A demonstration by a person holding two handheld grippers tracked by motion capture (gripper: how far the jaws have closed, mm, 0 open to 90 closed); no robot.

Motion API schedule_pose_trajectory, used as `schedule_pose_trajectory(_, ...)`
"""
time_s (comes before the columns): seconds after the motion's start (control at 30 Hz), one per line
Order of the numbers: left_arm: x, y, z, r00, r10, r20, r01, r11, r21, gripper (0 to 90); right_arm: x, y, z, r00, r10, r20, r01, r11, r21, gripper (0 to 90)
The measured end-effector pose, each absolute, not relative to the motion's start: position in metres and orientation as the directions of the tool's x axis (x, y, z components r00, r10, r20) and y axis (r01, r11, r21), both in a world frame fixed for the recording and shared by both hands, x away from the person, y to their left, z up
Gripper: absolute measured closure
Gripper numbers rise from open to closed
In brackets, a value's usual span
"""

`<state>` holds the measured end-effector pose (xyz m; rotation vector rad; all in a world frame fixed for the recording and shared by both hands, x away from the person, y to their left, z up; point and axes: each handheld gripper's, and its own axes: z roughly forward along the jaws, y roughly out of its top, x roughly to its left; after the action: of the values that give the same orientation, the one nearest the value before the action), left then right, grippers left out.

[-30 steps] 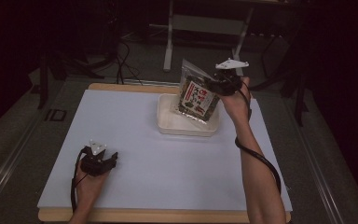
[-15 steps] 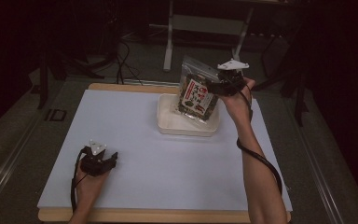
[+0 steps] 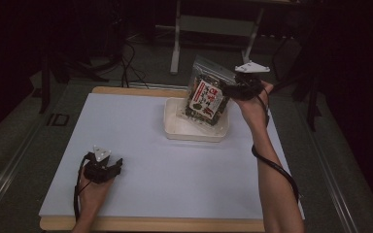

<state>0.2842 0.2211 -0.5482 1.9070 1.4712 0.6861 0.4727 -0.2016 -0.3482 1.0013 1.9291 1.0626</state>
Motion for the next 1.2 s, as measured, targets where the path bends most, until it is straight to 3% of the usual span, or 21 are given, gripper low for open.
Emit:
schedule_pose_trajectory(0.33, 0.284, 0.221, -0.548, 0.241, 0.97, 0.026, 0.644, -0.18, 0.744, 46.4, 0.456, -0.216, -0.339, -0.46, 0.861, -0.218, 0.25, 0.361, 0.898, 27.2)
schedule_pose_trajectory(0.9, 0.284, 0.221, -0.548, 0.234, 0.972, 0.021, 0.638, -0.17, 0.751, 46.4, 0.42, -0.216, -0.346, -0.565, 0.807, -0.17, 0.263, 0.372, 0.89, 55.1)
schedule_pose_trajectory(1.2, 0.284, 0.222, -0.547, 0.232, 0.972, 0.017, 0.631, -0.164, 0.758, 46.4, 0.391, -0.206, -0.357, -0.616, 0.772, -0.159, 0.256, 0.386, 0.886, 63.3)
